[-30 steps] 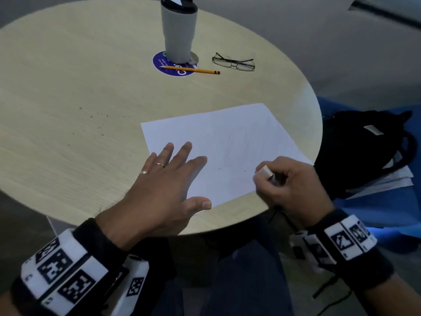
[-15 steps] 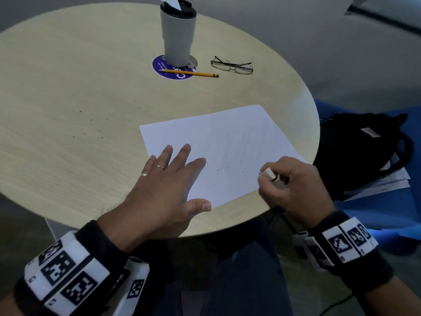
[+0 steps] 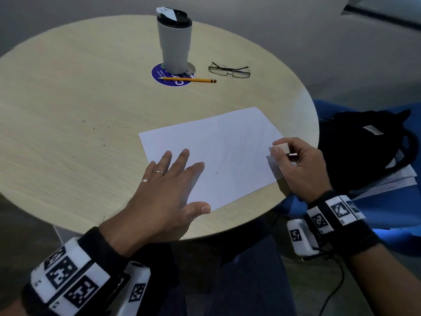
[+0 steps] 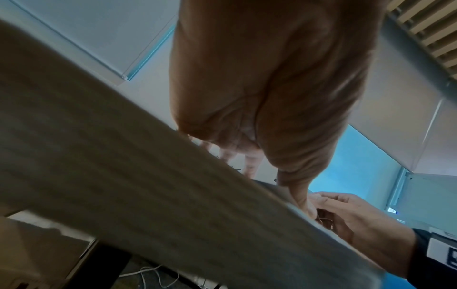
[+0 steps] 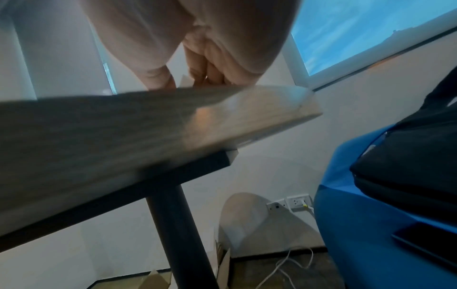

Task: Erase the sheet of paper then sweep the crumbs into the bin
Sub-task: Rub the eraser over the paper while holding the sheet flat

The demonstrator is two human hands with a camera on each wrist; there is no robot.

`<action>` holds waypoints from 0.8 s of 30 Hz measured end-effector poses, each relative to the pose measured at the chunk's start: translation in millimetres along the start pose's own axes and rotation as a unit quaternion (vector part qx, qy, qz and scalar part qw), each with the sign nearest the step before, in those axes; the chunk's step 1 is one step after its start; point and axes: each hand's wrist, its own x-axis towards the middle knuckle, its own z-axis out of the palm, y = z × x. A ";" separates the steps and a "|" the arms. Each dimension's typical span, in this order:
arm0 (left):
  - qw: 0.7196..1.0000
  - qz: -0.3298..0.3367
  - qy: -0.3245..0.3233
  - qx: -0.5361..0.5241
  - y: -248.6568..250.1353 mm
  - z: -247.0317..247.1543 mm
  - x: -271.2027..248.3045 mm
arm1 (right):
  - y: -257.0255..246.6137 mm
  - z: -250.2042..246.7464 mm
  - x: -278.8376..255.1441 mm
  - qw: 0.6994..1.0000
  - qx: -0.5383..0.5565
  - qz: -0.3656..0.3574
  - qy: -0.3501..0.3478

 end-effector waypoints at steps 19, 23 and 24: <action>0.960 0.179 -0.135 0.168 123.9 11.3 59.4 | 19.2 1.0 12.4 0.998 -0.001 -0.009 -0.067; 0.967 0.136 -0.141 0.165 99.5 0.7 64.4 | 15.3 1.1 9.7 0.998 -0.012 -0.009 -0.065; 0.970 0.120 -0.139 0.163 88.6 -3.0 62.4 | 14.5 1.3 9.3 0.998 -0.012 -0.005 -0.066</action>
